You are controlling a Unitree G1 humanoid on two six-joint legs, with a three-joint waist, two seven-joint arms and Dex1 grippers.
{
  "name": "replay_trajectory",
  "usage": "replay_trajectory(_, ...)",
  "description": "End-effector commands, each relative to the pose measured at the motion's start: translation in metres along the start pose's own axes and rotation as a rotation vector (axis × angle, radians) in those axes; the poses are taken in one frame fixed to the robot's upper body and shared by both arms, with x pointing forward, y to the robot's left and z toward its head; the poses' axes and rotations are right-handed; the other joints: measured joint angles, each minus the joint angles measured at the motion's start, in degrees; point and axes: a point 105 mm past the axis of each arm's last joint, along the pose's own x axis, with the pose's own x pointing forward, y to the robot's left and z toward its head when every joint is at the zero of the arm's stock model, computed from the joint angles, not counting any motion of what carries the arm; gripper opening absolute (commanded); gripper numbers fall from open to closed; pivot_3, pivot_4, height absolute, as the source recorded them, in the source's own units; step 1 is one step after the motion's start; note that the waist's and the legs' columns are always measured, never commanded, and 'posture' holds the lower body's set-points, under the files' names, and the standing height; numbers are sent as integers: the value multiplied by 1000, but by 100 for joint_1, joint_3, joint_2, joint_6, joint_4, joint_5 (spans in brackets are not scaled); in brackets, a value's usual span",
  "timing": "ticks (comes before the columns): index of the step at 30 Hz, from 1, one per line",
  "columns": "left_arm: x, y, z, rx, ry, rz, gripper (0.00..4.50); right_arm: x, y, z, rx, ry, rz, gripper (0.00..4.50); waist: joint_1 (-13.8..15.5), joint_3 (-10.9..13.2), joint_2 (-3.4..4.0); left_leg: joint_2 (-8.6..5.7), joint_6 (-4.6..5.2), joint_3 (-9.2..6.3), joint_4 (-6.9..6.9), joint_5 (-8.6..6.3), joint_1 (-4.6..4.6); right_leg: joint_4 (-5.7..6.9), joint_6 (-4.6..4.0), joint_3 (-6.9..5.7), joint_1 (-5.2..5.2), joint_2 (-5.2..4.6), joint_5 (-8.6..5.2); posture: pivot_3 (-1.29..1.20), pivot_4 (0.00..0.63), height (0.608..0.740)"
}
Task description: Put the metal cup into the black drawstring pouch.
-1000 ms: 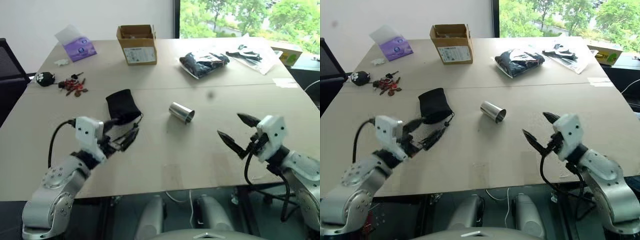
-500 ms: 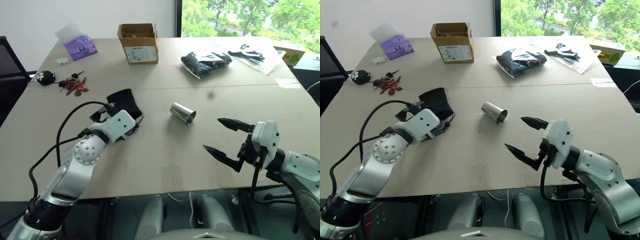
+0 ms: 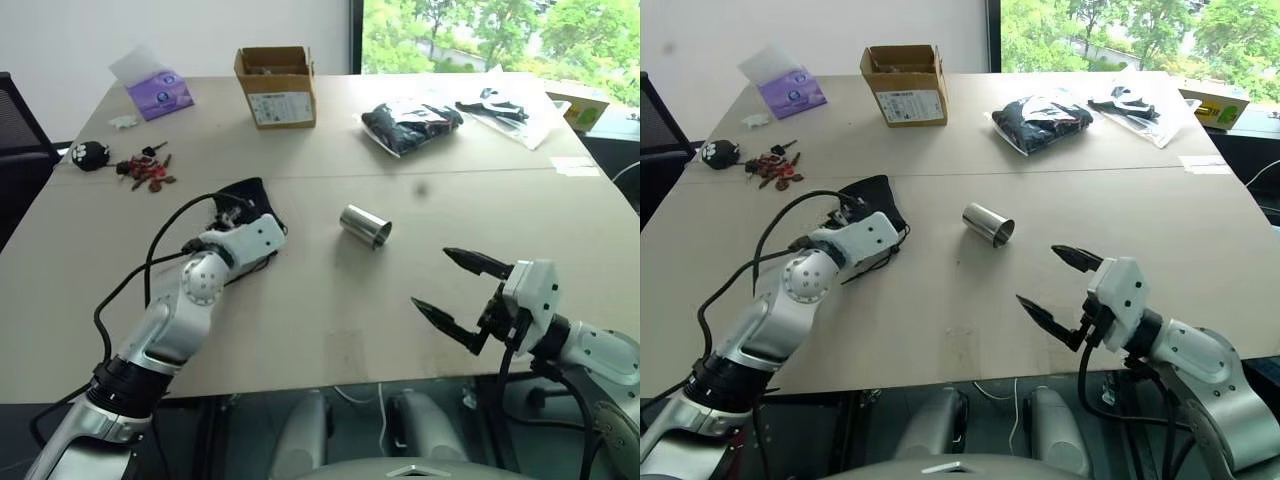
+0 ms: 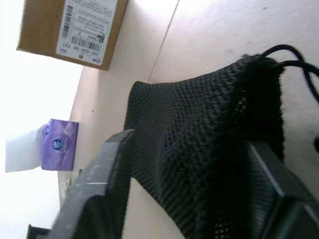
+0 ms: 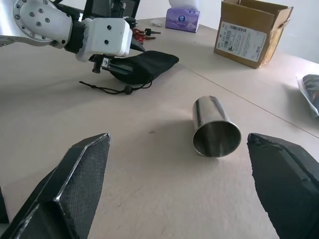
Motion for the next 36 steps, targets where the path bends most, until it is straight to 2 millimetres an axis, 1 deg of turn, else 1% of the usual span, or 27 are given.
replay_trajectory(1,-2,13,5,-18,-18,29,584,0,0,11,-41,-43,-7,4500,2,0,0,0,0,-1,0,0,0,0,0,-1,0,0,0,0,150,740)
replay_trajectory(2,-2,13,5,-41,-15,24,34,0,-1,10,-44,-41,-13,4500,3,0,0,0,0,-1,0,0,0,0,0,-1,0,0,0,0,150,740)
replay_trajectory(7,-2,16,4,-272,7,-28,34,9,-12,4,-67,-16,-74,4500,0,0,0,-1,0,-2,4,0,1,4,0,-2,0,1,0,0,150,740)
replay_trajectory(10,1,22,4,-467,19,-78,34,17,-13,-6,-3,30,-70,4500,1,0,0,-2,0,-3,8,0,0,8,0,-4,0,2,0,0,150,740)
replay_trajectory(12,3,25,4,-580,30,-116,34,21,-11,-8,99,37,-42,4500,3,0,-1,-3,0,-8,14,0,-3,11,0,-8,0,3,0,0,150,740)
replay_trajectory(16,7,33,5,-721,43,-150,34,35,-11,-10,315,37,3,4500,-17,0,-1,-5,0,-12,26,0,-4,26,0,-9,1,3,0,0,150,740)
replay_trajectory(17,8,34,4,-732,49,-152,34,39,-11,-11,343,49,14,4500,-26,0,-1,-5,0,-11,27,0,-2,31,-1,-7,1,2,0,0,150,740)
replay_trajectory(21,11,32,4,-738,61,-168,34,57,-7,-21,367,107,65,4500,-22,0,-1,-6,0,-12,31,0,2,44,-1,-7,-1,3,0,0,150,740)
replay_trajectory(25,14,33,6,-741,62,-174,34,76,-6,-20,426,75,79,4500,-21,0,-1,-7,0,-14,32,0,-4,58,-1,-6,-12,3,0,0,150,740)
replay_trajectory(28,15,34,11,-745,56,-182,34,101,-16,-20,433,53,22,4500,-28,1,-2,-10,0,-10,39,0,-6,72,-2,-2,-19,1,1,0,150,740)
replay_trajectory(31,13,35,14,-749,53,-189,34,119,-23,-18,446,33,2,4500,-34,1,-2,-11,0,-7,45,0,-6,78,-2,1,-21,1,1,0,150,740)
replay_trajectory(36,11,40,16,-735,42,-188,34,137,-29,-20,465,30,-14,4500,-35,1,-2,-10,-1,-9,45,0,-11,81,-2,-1,-28,1,1,0,150,740)
